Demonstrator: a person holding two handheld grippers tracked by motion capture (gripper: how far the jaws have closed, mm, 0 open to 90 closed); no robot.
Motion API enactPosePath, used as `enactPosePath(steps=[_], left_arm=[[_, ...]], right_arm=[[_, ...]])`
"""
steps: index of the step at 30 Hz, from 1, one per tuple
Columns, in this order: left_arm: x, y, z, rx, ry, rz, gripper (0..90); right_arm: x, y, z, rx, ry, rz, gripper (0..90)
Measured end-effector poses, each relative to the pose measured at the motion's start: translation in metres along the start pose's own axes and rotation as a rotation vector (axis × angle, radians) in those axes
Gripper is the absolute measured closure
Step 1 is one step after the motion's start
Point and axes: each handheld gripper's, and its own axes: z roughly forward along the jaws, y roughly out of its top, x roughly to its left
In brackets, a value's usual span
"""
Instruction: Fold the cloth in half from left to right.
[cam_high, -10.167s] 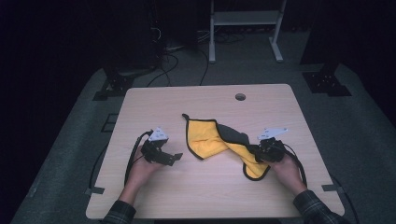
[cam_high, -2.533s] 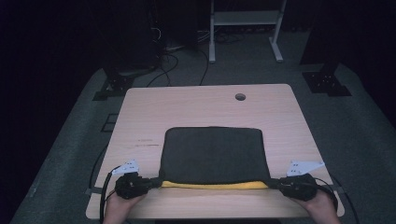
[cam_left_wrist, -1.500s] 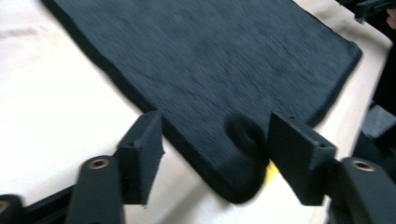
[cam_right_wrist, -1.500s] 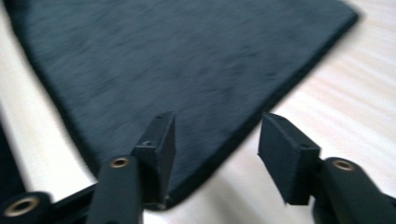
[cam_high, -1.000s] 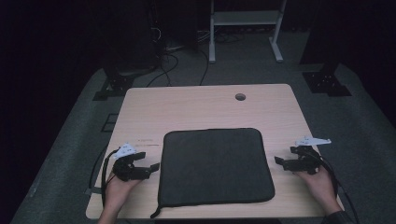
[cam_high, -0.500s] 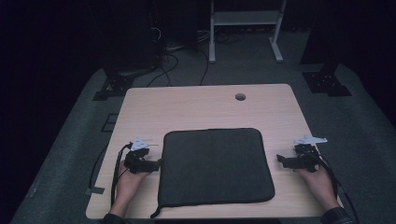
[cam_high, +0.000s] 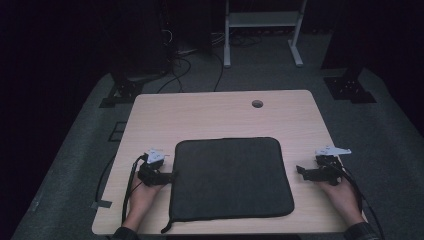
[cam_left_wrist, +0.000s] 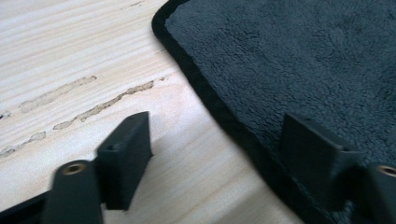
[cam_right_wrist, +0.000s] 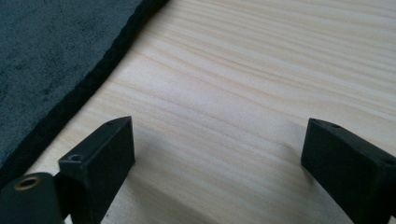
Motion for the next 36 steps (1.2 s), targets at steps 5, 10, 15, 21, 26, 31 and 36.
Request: enactPosePath(steps=[5,10,15,21,26,31,36], left_arm=[[-0.003,0.000,-0.003,-0.008,-0.009,0.000,39.3],[-0.005,0.001,-0.004,-0.007,-0.032,0.007,54.5],[-0.007,0.004,-0.002,-0.001,-0.046,-0.011,70.4],[-0.008,0.005,-0.002,0.005,-0.065,-0.037,82.0],[-0.006,0.004,-0.001,-0.004,-0.087,-0.049,84.0],[0.002,0.002,-0.001,-0.019,-0.146,-0.100,84.0],[0.005,0.006,-0.003,-0.058,-0.184,-0.119,84.1]], right_arm=[[0.000,0.000,0.000,0.000,0.000,0.000,8.7],[0.000,0.000,0.000,0.000,0.000,0.000,8.8],[0.000,0.000,0.000,0.000,0.000,0.000,8.8],[0.000,0.000,0.000,0.000,0.000,0.000,8.8],[0.000,0.000,0.000,0.000,0.000,0.001,8.8],[0.000,0.000,0.000,0.001,0.000,0.002,8.8],[0.000,0.000,0.000,0.001,0.001,0.000,8.9]])
